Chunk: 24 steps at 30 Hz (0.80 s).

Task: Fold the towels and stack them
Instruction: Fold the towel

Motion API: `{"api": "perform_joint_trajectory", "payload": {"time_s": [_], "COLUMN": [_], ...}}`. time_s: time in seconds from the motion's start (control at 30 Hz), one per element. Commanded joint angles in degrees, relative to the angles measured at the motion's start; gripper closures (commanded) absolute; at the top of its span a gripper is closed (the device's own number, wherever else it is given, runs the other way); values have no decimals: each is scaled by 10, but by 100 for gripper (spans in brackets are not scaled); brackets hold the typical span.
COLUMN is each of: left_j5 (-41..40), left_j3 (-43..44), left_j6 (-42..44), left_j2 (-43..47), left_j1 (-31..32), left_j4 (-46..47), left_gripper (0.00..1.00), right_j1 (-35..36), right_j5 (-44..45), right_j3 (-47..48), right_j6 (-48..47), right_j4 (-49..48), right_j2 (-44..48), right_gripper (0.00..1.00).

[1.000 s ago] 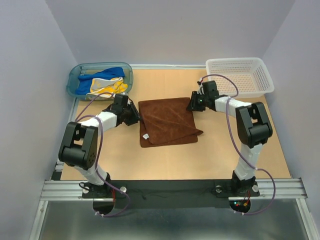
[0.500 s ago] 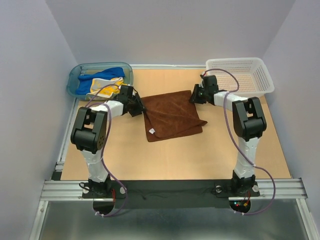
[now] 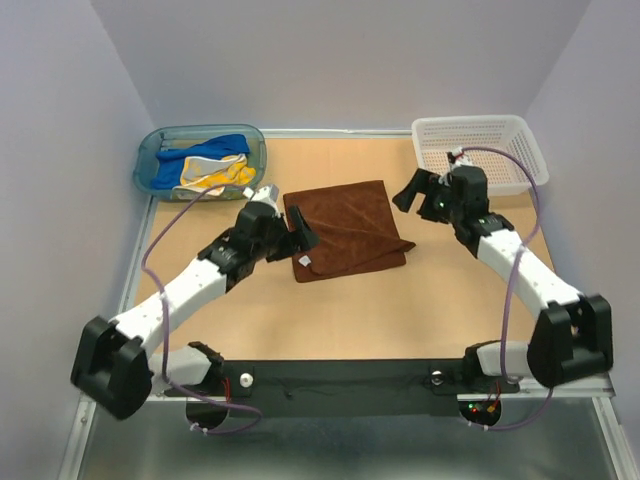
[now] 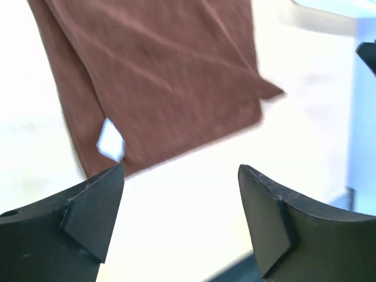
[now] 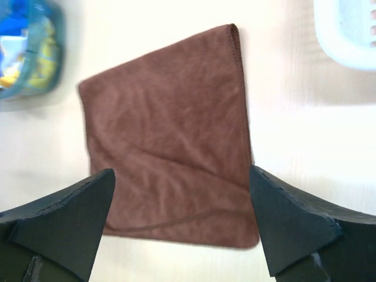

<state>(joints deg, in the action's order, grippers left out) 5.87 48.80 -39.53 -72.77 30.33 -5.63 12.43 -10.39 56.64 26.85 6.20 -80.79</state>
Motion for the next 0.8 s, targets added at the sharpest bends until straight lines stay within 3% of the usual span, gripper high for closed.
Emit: {"api": "perform_joint_trajectory", "payload": {"time_s": [0.0,0.13,0.2,0.3,0.33,0.43,0.77], "left_j5": [-34,-36,-52,-82,-95,-120,-156], "left_j3": [-85,-124,-105,-79,-65,-50,-1], "left_j6": [-77,-134,-156,-186,-194,-227,-260], "left_j2": [86,130,110,78,55,13,-87], "left_j1": [25,31,43,69,75,95,101], "left_j4": [-16,1,1,0,-2,-9,-34], "left_gripper": [9,11,22,28,37,51,55], "right_j1": [0,0,0,0,0,0,0], "right_j5": [31,55,60,66,67,68,66], "right_j3": [-76,-134,-160,-179,-186,-195,-207], "right_j6": [50,102,123,135,138,142,134], "right_j4": [33,32,31,29,26,20,-4], "right_j2": [101,176,189,184,181,173,158], "right_gripper": [0,0,5,9,10,12,16]}}
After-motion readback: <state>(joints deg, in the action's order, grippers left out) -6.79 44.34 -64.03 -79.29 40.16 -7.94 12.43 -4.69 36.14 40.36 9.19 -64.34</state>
